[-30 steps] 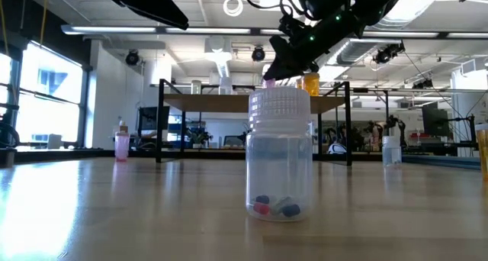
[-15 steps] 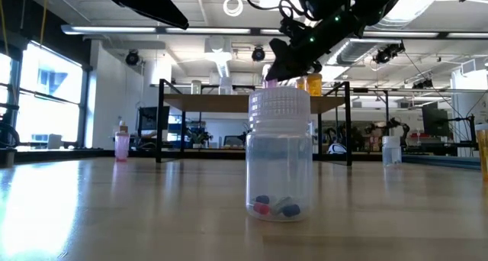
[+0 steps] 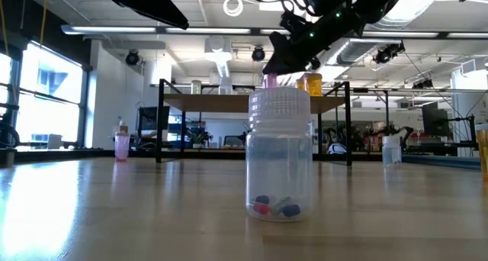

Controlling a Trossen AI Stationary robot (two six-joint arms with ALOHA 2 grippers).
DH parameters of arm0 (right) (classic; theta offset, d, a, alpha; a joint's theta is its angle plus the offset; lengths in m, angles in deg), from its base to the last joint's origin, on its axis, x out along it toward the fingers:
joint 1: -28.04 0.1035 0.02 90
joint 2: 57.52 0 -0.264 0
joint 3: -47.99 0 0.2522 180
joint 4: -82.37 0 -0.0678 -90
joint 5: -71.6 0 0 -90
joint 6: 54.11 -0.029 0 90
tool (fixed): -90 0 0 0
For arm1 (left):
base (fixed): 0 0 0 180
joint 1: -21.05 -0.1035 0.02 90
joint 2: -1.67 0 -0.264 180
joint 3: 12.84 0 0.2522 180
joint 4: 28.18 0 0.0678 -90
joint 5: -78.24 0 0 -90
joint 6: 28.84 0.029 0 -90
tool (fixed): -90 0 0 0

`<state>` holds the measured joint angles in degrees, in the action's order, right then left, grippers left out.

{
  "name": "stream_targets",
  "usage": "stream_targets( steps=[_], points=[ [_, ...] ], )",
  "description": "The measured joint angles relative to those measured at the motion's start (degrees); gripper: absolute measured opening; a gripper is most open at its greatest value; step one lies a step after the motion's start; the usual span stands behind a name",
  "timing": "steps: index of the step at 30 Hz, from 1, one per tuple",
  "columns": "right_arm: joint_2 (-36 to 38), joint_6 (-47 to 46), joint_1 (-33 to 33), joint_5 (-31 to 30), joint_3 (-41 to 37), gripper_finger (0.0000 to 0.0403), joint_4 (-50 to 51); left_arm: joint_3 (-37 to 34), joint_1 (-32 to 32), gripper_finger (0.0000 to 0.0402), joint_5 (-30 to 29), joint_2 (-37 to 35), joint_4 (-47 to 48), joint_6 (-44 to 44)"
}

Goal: Pick and place medicine bottles onto shelf by color
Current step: Put the top yellow pill bottle aligned with the other yellow pill bottle on the shelf

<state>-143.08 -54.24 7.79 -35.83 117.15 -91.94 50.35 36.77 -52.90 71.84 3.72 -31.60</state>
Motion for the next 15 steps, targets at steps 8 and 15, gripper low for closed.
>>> stream_targets(
  steps=[8,15],
  points=[
    [3.0,0.1,0.0,0.0,0.0,0.0202,-0.2,0.0,0.0,0.0289,0.0,0.0,0.0,1.0],
    [8.8,0.6,1.8,0.1,0.0,0.0202,3.4,0.0,-1.5,0.0289,0.1,0.0,1.1,-1.1]
  ],
)
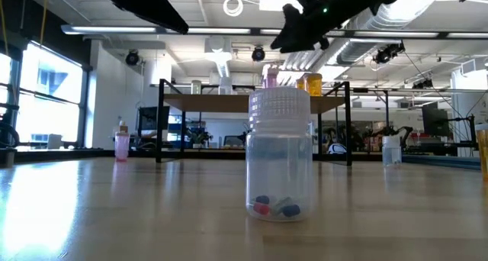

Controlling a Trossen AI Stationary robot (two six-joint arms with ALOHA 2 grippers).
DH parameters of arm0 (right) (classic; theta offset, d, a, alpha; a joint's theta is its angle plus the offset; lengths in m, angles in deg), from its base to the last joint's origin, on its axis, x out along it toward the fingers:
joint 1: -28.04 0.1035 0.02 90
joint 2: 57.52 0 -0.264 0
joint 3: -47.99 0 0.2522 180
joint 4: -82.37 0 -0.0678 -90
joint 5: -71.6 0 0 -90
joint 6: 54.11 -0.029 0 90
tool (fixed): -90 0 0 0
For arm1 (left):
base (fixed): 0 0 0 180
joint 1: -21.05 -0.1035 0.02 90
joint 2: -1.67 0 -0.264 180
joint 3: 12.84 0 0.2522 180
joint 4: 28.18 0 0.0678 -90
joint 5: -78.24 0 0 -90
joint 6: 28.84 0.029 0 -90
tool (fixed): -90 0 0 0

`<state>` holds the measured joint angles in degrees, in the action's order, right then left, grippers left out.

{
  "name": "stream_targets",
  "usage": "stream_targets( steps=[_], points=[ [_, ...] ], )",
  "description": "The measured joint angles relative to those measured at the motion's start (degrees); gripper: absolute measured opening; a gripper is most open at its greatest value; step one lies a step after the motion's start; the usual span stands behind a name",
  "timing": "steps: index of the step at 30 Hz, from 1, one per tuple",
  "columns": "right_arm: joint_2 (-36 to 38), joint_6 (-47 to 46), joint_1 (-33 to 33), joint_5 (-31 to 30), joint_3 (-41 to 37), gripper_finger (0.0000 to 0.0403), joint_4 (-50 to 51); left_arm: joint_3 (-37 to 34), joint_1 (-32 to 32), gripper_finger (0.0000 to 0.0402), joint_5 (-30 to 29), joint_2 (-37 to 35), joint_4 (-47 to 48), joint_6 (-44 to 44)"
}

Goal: Pick and place medicine bottles onto shelf by color
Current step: Put the top yellow pill bottle aligned with the other yellow pill bottle on the shelf

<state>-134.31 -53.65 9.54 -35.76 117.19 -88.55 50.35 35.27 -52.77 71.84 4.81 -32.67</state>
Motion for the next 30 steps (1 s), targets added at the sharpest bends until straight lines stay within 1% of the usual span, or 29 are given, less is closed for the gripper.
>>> stream_targets(
  steps=[2,4,7,9,12,15,18,22,26,30],
  points=[
    [2.0,0.0,1.1,0.0,0.0,0.0202,2.2,0.0,-1.2,0.0289,0.6,0.0,0.7,-1.6],
    [3.9,0.0,2.3,0.2,0.0,0.0202,4.6,-0.4,-2.7,0.0289,2.6,0.2,-0.7,-3.3],
    [6.5,0.0,3.9,0.2,0.0,0.0202,8.3,-3.4,-5.1,0.0289,7.7,1.6,-6.9,-2.9],
    [8.0,0.0,4.8,0.2,0.0,0.0202,10.2,-5.5,-6.5,0.0289,10.3,2.3,-12.7,-1.8],
    [9.8,-0.4,6.0,0.1,0.0,0.0202,12.0,-7.9,-7.9,0.0289,12.2,3.7,-19.4,-1.5],
    [11.4,-0.4,6.9,0.0,0.0,0.0202,13.0,-10.3,-8.7,0.0289,13.4,6.1,-28.3,-0.8],
    [12.4,-0.5,7.5,0.0,0.0,0.0202,13.4,-11.7,-9.5,0.0289,16.2,10.3,-37.0,0.0],
    [12.8,-0.5,7.8,0.0,0.0,0.0202,13.6,-12.1,-10.3,0.0289,18.5,17.3,-45.5,1.9],
    [12.8,-0.5,7.8,0.0,0.0,0.0202,13.9,-12.1,-11.0,0.0289,19.3,24.0,-53.2,3.1],
    [12.8,-0.9,7.8,0.0,0.0,0.0202,14.4,-12.1,-11.8,0.0289,19.4,29.5,-59.6,2.3]
  ],
)
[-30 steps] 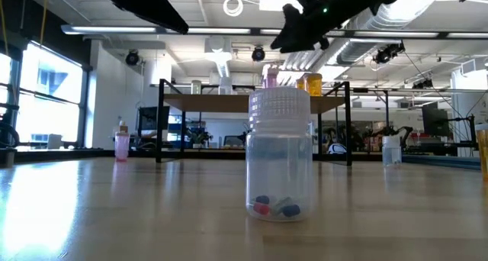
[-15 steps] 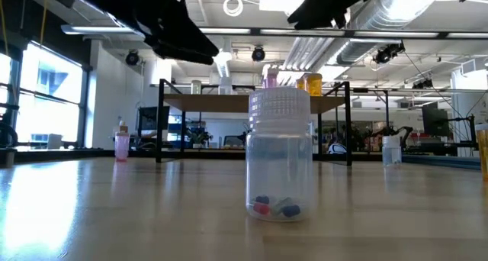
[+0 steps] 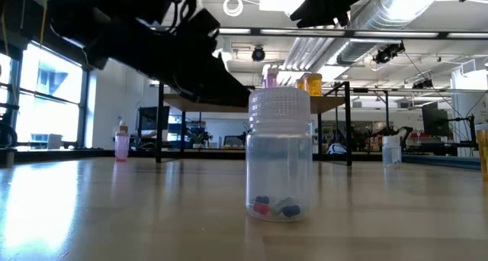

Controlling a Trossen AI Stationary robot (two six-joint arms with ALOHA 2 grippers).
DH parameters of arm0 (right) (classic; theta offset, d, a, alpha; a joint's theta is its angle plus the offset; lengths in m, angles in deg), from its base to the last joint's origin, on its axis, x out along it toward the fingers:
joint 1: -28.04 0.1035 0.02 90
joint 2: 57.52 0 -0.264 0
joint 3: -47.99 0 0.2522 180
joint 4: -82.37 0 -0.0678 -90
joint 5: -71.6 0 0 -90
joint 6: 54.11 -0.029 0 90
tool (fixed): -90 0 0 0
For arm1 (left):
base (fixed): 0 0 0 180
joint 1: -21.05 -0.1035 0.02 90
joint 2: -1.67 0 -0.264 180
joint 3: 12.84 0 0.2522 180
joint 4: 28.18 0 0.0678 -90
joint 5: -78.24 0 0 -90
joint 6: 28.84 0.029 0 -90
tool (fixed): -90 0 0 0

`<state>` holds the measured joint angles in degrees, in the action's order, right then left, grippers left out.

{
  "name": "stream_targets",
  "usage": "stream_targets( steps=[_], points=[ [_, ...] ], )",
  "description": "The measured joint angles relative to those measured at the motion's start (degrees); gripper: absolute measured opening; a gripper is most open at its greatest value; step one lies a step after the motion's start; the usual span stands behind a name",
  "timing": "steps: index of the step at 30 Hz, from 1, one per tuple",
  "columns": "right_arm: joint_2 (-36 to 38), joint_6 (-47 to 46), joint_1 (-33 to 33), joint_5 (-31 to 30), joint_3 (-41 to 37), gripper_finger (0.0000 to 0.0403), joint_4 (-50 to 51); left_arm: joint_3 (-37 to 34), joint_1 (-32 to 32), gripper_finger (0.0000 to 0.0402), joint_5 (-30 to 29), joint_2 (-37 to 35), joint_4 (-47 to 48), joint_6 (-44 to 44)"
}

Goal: Pick and place medicine bottles onto shelf by color
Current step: Put the top yellow pill bottle aligned with the other yellow pill bottle on the shelf

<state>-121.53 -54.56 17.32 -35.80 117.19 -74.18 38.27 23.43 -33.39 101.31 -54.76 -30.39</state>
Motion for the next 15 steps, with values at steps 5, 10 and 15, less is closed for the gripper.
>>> stream_targets(
  steps=[5,10,15],
  points=[
    [0.0,-1.1,0.0,0.0,0.0,0.0202,0.6,1.8,-1.1,0.0289,0.9,6.8,-6.4,-1.3],
    [0.0,-1.1,0.0,0.0,0.0,0.0202,0.5,6.0,-1.8,0.0289,1.8,12.4,-6.6,-1.3],
    [0.0,-1.1,0.0,0.0,0.0,0.0202,0.6,10.1,-2.5,0.0289,2.7,16.8,-6.6,-2.6]
  ],
)
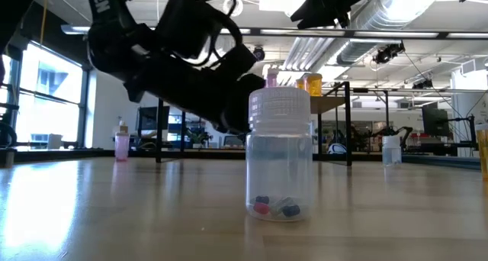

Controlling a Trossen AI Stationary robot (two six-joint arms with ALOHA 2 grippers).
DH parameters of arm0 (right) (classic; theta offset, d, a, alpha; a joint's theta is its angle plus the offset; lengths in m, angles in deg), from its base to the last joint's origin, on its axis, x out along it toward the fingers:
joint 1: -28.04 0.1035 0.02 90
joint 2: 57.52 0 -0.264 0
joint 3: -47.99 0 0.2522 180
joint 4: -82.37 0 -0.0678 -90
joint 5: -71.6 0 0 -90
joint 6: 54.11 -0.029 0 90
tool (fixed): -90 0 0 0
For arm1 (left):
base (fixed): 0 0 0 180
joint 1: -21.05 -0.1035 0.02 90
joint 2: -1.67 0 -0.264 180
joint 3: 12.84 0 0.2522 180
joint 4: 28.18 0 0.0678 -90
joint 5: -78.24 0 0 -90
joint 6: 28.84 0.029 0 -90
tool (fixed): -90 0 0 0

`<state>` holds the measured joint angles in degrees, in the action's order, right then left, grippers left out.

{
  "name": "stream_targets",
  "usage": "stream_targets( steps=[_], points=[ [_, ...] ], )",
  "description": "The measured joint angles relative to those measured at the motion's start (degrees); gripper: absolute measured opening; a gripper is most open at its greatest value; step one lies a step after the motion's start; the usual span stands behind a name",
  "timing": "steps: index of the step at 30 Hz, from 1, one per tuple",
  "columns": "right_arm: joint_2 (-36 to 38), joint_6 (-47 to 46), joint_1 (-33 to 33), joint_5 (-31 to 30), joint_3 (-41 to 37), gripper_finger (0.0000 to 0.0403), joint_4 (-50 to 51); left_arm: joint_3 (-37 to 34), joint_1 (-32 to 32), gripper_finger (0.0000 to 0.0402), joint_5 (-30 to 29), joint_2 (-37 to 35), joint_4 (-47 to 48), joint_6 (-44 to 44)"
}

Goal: Pick and place medicine bottles onto shelf by color
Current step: Put the top yellow pill bottle aligned with the other yellow pill bottle on the shelf

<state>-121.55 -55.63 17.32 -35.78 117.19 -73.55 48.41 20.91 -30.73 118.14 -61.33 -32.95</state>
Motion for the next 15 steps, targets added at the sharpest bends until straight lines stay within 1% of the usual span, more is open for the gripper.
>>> stream_targets(
  steps=[5,13,15],
  points=[
    [0.0,0.0,0.0,0.0,0.0,0.0202,0.2,3.0,-1.1,0.0289,0.5,3.0,-0.1,-3.3],
    [0.0,0.0,0.0,0.0,0.0,0.0202,0.6,5.6,-1.8,0.0289,0.4,3.1,0.0,-3.3],
    [0.0,0.0,0.0,0.0,0.0,0.0202,0.6,6.3,-2.0,0.0289,1.7,3.1,0.4,-3.2]
  ],
)
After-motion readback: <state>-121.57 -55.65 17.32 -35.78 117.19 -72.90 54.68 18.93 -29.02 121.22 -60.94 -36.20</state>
